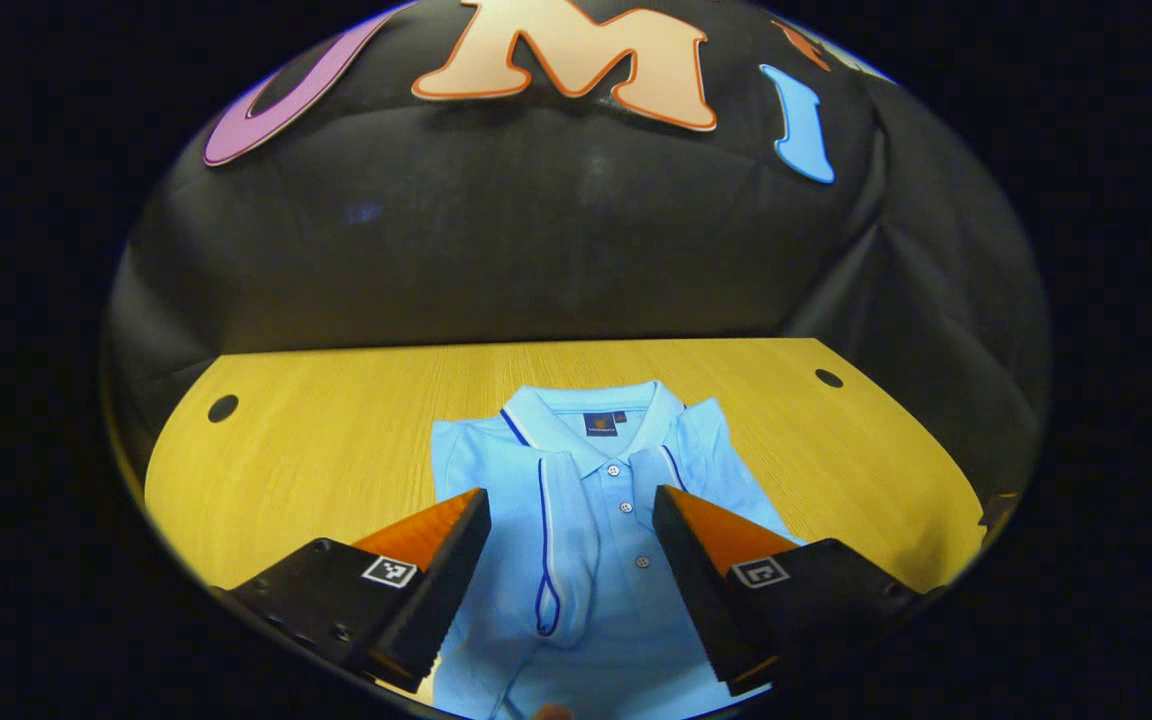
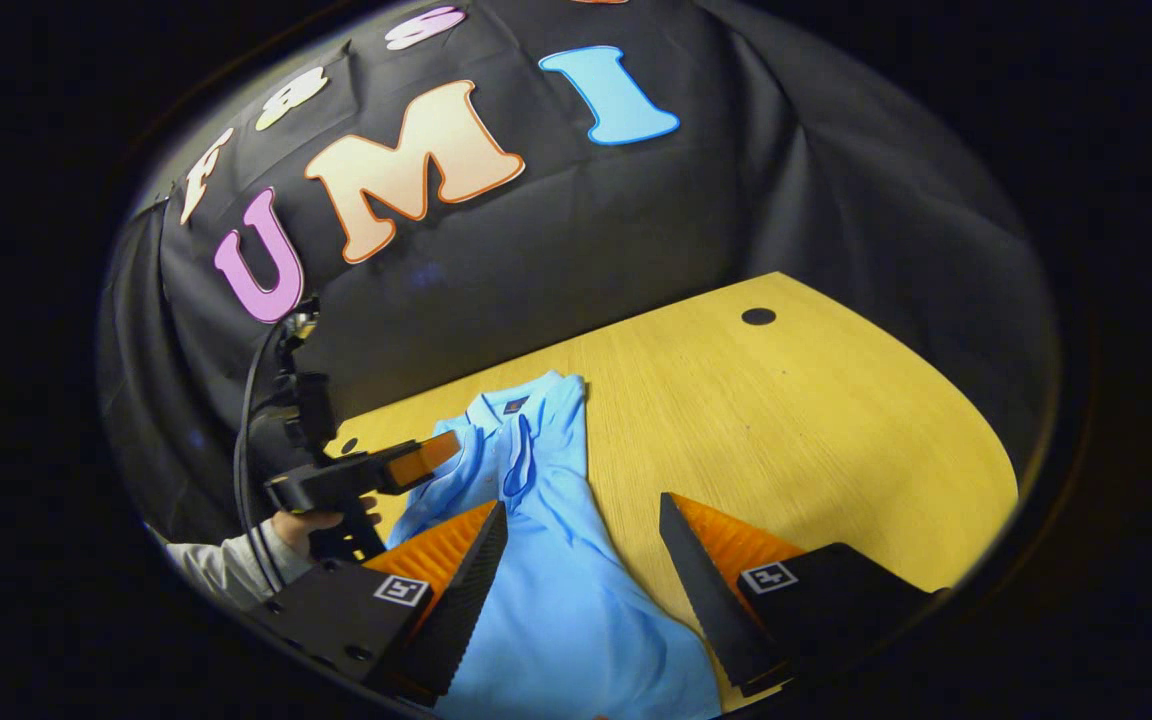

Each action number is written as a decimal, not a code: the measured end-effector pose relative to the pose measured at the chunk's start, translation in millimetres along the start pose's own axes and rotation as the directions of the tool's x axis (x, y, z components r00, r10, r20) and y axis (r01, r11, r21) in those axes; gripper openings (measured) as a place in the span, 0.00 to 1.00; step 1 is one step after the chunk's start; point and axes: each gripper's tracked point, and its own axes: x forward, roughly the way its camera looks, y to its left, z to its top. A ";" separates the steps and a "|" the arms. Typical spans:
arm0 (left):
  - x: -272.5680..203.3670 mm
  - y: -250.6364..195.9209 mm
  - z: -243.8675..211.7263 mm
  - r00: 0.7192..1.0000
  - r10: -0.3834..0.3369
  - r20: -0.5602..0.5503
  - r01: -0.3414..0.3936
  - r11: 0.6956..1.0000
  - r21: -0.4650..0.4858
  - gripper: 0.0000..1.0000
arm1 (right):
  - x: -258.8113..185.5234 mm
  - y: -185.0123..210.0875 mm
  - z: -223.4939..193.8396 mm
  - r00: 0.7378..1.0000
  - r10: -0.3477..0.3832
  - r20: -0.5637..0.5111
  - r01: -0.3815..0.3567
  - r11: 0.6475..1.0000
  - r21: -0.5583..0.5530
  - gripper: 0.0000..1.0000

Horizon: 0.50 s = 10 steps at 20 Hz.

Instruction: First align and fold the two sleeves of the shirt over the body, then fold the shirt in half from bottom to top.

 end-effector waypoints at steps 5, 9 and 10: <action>-73.0 0.0 5.3 0.998 0.014 0.056 -0.012 0.999 -0.042 0.96 | -9.3 -1.0 -7.0 0.999 -0.018 0.029 0.020 0.997 -0.079 0.97; -135.2 8.0 -6.8 0.994 0.064 0.087 -0.061 0.997 -0.040 0.96 | -39.8 -1.1 -14.0 0.999 -0.005 0.034 0.009 0.992 -0.125 0.97; -148.4 11.8 -12.2 0.993 0.082 0.088 -0.079 0.996 -0.027 0.96 | -47.3 -0.7 -17.0 0.999 0.001 0.033 0.003 0.991 -0.136 0.97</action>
